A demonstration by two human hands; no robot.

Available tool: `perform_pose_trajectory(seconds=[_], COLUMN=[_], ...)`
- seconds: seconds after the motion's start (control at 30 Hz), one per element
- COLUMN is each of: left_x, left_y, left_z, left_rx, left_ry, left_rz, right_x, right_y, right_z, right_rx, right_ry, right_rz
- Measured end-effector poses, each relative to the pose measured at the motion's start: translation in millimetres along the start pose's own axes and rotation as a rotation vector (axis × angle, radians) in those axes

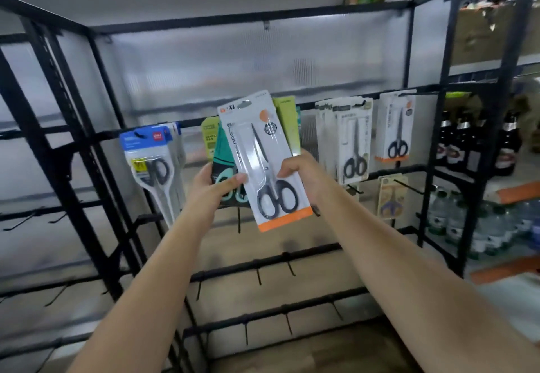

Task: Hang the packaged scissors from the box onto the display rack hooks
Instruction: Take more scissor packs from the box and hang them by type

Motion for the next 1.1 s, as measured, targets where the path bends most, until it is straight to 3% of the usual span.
perform_pose_trajectory(seconds=[0.2, 0.3, 0.43, 0.6, 0.77, 0.97, 1.1], left_x=[3, 5, 6, -2, -21, -43, -45], left_y=[-9, -10, 5, 59, 81, 78, 86], left_z=[24, 30, 41, 55, 73, 92, 103], left_rx=[-0.244, -0.271, -0.262, -0.551, -0.925, -0.697, -0.694], left_ry=[-0.097, -0.086, -0.091, -0.240, -0.399, -0.537, -0.491], left_rz=[-0.106, -0.205, -0.277, -0.199, -0.138, -0.026, -0.047], right_x=[20, 27, 43, 56, 53, 53, 48], right_y=[-4, -4, -11, -14, -16, -38, -66], right_z=[-3, -4, 0, -8, -38, -62, -55], right_rx=[0.030, 0.036, 0.116, 0.241, 0.224, 0.325, 0.302], right_ry=[0.061, 0.091, 0.069, -0.037, -0.039, -0.004, -0.059], right_rz=[0.078, 0.191, 0.213, 0.106, 0.136, 0.050, -0.030])
Point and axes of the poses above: each hand's wrist, its own x-axis towards the middle knuckle, its own y-axis out of the palm, z = x × y, the point moved 4 cm from there along x, towards the middle knuckle, and after that the axes turned 15 degrees about y, right-handed, at the moved point
